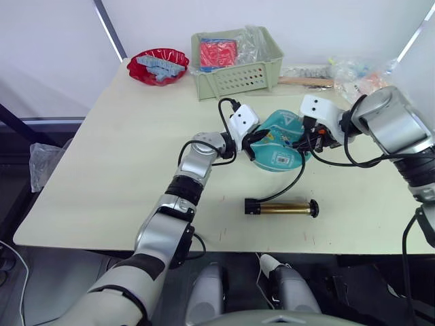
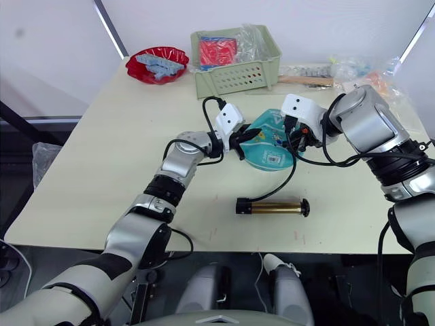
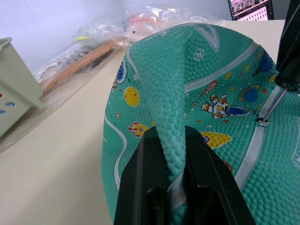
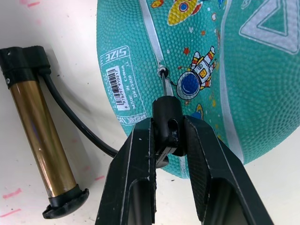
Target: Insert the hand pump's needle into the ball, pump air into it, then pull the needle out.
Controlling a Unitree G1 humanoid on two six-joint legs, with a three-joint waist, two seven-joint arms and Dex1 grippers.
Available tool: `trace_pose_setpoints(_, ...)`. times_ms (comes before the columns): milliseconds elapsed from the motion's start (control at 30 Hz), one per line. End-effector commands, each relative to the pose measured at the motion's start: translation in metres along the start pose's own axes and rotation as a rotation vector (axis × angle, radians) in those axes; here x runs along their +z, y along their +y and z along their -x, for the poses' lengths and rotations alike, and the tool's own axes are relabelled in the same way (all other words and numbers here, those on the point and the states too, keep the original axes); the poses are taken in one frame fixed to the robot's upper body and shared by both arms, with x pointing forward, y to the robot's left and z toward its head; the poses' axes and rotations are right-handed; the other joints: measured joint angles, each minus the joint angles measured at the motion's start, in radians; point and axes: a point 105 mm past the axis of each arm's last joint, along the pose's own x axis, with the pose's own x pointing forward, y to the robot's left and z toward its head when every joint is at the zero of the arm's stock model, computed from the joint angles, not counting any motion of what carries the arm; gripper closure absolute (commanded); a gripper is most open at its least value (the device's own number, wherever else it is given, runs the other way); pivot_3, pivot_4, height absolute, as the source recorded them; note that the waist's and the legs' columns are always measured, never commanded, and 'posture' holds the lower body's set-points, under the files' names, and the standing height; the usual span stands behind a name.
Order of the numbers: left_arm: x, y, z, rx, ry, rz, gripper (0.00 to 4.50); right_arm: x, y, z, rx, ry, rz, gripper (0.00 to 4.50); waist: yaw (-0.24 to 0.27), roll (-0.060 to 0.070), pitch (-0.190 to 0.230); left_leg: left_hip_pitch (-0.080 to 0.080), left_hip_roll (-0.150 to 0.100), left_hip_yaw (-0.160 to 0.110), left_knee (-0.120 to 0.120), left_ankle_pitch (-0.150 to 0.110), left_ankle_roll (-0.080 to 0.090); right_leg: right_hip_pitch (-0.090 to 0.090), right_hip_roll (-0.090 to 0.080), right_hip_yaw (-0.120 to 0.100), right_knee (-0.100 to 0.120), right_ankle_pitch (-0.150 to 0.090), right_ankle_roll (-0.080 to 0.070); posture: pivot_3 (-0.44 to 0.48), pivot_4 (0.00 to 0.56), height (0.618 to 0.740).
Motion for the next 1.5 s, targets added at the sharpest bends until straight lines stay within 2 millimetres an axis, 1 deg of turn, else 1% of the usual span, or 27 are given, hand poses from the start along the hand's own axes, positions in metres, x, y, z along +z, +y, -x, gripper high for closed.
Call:
trace_pose_setpoints(33, -0.012, -0.012, -0.003, -0.038, 0.044, -0.005, 4.48, 0.009, -0.007, 0.007, -0.039, 0.0, 0.041, 4.1, 0.0, 0.0, 0.0, 0.0, 0.0, 0.0, 0.0, 0.0, 0.0, 0.0, 0.0, 0.0, 0.0, 0.0, 0.0, 0.0, 0.15, 0.738)
trace_pose_setpoints(200, -0.012, -0.015, -0.003, -0.048, 0.046, -0.006, 4.48, 0.013, -0.008, 0.005, -0.037, 0.018, 0.096, 4.1, -0.003, 0.0, 0.0, 0.0, 0.0, 0.0, 0.0, 0.0, 0.0, 0.0, 0.0, 0.0, 0.0, 0.0, 0.0, 0.0, 0.15, 0.738)
trace_pose_setpoints(433, -0.014, -0.018, -0.003, -0.057, 0.051, -0.007, 4.48, 0.027, -0.006, 0.004, -0.034, 0.047, 0.225, 4.1, -0.004, 0.0, 0.0, 0.001, 0.0, 0.0, 0.0, 0.0, 0.0, 0.0, 0.0, 0.0, 0.0, 0.0, 0.0, 0.0, 0.15, 0.738)
trace_pose_setpoints(767, -0.017, -0.022, -0.004, -0.072, 0.072, 0.005, 4.48, 0.04, 0.002, -0.009, 0.002, 0.105, 0.434, 4.1, -0.006, 0.001, 0.0, 0.001, 0.0, 0.001, 0.0, 0.0, 0.0, 0.0, 0.0, 0.0, 0.001, 0.0, 0.0, 0.0, 0.15, 0.738)
trace_pose_setpoints(900, -0.018, -0.027, -0.005, -0.091, 0.077, 0.011, 4.48, 0.041, 0.003, -0.015, 0.02, 0.136, 0.517, 4.1, -0.007, 0.001, -0.001, 0.002, 0.0, 0.001, 0.0, 0.0, 0.0, 0.0, 0.0, 0.001, 0.001, 0.0, 0.0, 0.0, 0.15, 0.738)
trace_pose_setpoints(1067, -0.019, -0.03, -0.005, -0.098, 0.082, 0.033, 4.48, 0.041, 0.009, -0.028, 0.06, 0.147, 0.554, 4.1, -0.007, 0.001, -0.001, 0.002, 0.0, 0.001, 0.0, 0.0, 0.0, 0.0, 0.0, 0.001, 0.001, 0.0, 0.0, 0.0, 0.15, 0.738)
trace_pose_setpoints(1133, -0.02, -0.031, -0.005, -0.096, 0.087, 0.042, 4.48, 0.041, 0.011, -0.036, 0.067, 0.147, 0.558, 4.1, -0.007, 0.001, -0.003, 0.002, 0.0, 0.001, 0.0, 0.0, 0.0, 0.001, 0.0, 0.001, 0.001, 0.0, 0.0, 0.0, 0.15, 0.738)
trace_pose_setpoints(1367, -0.022, -0.032, -0.005, -0.095, 0.097, 0.053, 4.48, 0.036, 0.012, -0.049, 0.082, 0.151, 0.551, 4.1, -0.019, 0.001, -0.014, 0.004, 0.0, 0.001, 0.0, 0.0, 0.0, 0.002, 0.001, 0.001, 0.001, 0.0, 0.0, 0.0, 0.15, 0.738)
trace_pose_setpoints(1500, -0.024, -0.032, -0.005, -0.093, 0.102, 0.06, 4.48, 0.028, 0.013, -0.059, 0.094, 0.168, 0.534, 4.1, -0.027, 0.001, -0.015, 0.01, 0.0, 0.001, 0.0, 0.0, 0.0, 0.009, 0.0, 0.0, 0.001, 0.0, 0.0, 0.0, 0.15, 0.738)
